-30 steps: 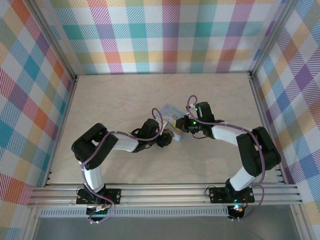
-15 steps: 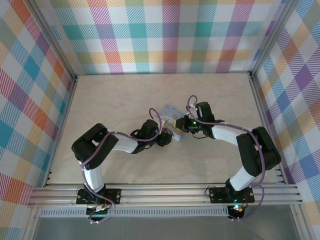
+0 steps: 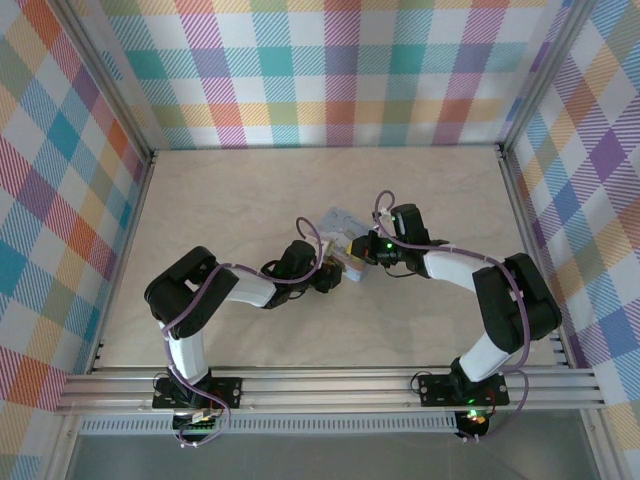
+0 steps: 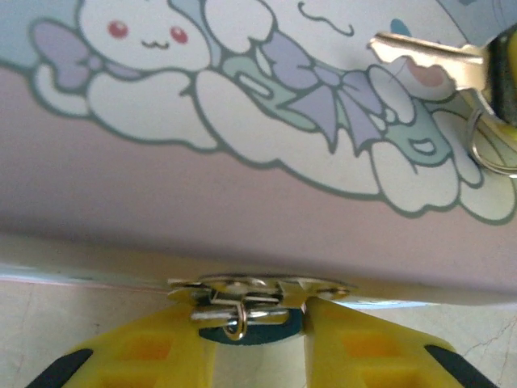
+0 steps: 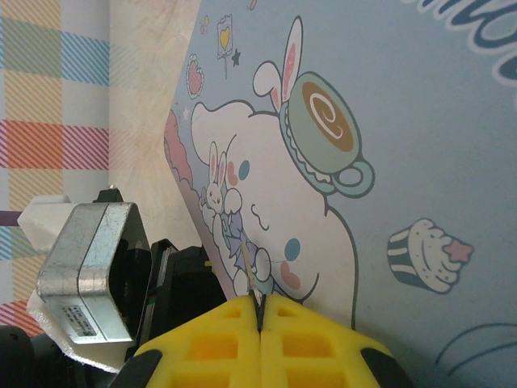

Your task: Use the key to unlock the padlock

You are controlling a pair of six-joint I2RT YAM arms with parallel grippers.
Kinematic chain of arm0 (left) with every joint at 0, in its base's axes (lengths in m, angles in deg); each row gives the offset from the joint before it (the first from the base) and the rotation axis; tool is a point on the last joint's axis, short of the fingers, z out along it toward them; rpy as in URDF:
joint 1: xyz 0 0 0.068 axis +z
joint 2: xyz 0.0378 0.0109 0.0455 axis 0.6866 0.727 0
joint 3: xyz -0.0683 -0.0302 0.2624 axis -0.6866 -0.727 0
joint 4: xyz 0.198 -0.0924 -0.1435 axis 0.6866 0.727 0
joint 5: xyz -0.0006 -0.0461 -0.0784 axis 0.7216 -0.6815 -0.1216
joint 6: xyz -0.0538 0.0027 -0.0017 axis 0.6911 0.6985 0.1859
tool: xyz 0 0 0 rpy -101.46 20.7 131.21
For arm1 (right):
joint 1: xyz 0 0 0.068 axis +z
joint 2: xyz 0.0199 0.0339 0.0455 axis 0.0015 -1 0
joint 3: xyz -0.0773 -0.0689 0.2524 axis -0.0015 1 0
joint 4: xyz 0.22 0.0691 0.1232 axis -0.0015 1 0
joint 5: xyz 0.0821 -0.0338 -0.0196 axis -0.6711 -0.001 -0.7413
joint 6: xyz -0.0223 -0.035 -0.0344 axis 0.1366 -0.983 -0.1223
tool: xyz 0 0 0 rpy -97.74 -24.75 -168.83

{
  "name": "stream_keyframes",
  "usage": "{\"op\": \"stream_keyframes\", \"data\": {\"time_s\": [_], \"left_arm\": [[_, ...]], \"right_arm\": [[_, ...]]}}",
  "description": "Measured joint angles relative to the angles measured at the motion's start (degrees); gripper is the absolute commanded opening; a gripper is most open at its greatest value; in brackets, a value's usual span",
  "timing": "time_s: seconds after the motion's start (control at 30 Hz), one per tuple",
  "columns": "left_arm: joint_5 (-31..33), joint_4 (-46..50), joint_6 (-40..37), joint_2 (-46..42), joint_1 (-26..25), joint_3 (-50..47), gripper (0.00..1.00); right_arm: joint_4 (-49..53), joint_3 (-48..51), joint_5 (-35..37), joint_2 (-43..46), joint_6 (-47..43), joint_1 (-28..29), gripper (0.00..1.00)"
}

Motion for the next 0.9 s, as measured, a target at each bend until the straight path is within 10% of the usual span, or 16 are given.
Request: {"op": "stream_keyframes", "data": {"time_s": [0.9], "left_arm": [[-6.2,10.6,15.1,-2.6,-0.1,4.6,0.30]], "right_arm": [[2.7,15.1,6.5,19.8,-6.5,2.3,0.00]]}}
